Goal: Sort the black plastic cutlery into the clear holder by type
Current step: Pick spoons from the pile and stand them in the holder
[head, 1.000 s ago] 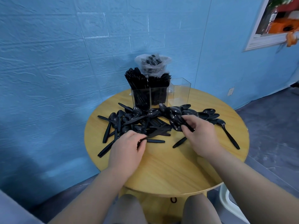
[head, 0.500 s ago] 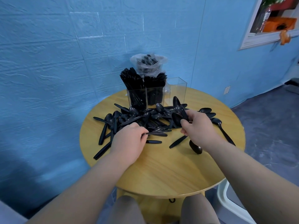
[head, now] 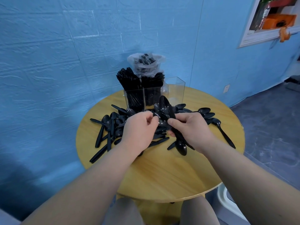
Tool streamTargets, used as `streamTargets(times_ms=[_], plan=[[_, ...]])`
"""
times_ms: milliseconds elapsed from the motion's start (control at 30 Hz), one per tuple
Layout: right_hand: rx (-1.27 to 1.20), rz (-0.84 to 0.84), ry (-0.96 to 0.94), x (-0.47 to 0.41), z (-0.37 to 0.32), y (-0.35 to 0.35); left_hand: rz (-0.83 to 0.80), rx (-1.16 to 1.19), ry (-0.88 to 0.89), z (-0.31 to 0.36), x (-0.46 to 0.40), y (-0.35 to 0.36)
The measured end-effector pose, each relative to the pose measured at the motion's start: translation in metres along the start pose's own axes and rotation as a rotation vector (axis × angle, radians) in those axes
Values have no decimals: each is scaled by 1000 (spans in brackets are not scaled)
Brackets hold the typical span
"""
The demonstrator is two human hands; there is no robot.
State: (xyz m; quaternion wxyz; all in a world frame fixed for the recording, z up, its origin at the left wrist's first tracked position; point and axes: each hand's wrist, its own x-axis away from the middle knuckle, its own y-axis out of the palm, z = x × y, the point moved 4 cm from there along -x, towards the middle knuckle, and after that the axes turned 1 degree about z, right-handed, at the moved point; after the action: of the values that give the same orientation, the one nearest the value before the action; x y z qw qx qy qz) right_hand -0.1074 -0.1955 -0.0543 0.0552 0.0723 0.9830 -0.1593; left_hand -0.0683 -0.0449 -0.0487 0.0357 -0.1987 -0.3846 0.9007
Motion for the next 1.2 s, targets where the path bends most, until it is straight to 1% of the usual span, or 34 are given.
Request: streamTargets(times_ms=[100, 200, 300, 500, 667, 767, 900, 1000, 1067, 1133, 1200], plan=[[70, 48, -24, -3, 4, -7, 55, 140, -121, -5, -6, -9], [109, 38, -21, -4, 6, -9, 86, 284, -192, -8, -12, -18], [94, 12, -13, -3, 5, -6, 70, 318, -209, -7, -14, -21], [76, -6, -24, -3, 2, -2, 28, 289, -225, -10, -11, -21], [60, -15, -13, -3, 3, -2, -14, 490, -349, -21, -12, -16], [45, -49, -17, -3, 2, 2, -61, 571, -353, -18, -11, -13], [41, -131, -23, -2, -1, 10, -93, 609, -338, -10, -9, -9], [45, -94, -18, -3, 0, 6, -124, 642, -345, -11, -6, -10], [46, -64, -12, -4, 3, 3, -100, 628, -352, -12, -5, -13], [58, -85, -19, -4, 2, 5, -58, 595, -340, -12, -5, -14], [78, -119, -31, -3, 0, 12, -65, 598, -320, -10, -4, -12]])
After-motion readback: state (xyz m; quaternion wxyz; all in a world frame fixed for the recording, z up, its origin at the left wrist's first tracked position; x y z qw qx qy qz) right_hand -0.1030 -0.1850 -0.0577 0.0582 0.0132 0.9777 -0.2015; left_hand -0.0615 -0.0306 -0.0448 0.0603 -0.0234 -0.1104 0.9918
